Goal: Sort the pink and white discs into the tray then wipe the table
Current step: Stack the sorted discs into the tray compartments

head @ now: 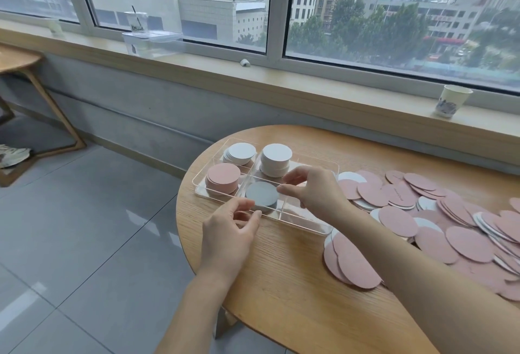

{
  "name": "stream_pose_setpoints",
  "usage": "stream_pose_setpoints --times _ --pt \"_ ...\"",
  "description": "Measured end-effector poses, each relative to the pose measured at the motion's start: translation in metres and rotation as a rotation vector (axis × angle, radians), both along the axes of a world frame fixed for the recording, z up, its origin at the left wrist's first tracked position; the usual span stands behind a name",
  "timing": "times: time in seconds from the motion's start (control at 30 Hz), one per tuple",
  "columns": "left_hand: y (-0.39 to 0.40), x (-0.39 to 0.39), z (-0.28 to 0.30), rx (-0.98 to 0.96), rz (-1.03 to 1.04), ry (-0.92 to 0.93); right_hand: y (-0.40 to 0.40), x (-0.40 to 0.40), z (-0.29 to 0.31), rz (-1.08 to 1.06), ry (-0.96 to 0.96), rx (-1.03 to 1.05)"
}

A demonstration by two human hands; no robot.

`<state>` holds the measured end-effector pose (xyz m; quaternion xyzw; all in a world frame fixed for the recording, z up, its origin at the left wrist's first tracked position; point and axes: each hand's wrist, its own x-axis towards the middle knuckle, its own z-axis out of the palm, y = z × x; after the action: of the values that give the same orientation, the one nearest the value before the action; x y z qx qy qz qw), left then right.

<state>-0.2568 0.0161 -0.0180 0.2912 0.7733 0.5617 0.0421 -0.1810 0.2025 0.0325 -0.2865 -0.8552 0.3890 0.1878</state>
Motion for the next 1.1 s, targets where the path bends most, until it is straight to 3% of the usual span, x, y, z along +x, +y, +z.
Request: stream_pose_setpoints --times 0.3,0.53,0.87,0.97,1.1 --pt "0.018 0.055 0.008 -0.018 -0.158 0.062 -0.013 0.129 0.000 -0.112 0.023 0.096" --pt "0.025 0.119 0.001 -0.064 -0.280 0.079 -0.022 0.225 -0.015 -0.199 -0.090 0.181" --pt "0.007 0.147 -0.005 -0.029 -0.267 0.082 -0.031 0.192 -0.024 -0.164 -0.206 0.282" --pt "0.006 0.146 -0.004 -0.031 -0.272 0.081 -0.028 0.179 -0.024 -0.172 -0.259 0.212" --pt "0.008 0.145 -0.003 -0.022 -0.284 0.073 -0.022 0.176 -0.030 -0.207 -0.175 0.121"
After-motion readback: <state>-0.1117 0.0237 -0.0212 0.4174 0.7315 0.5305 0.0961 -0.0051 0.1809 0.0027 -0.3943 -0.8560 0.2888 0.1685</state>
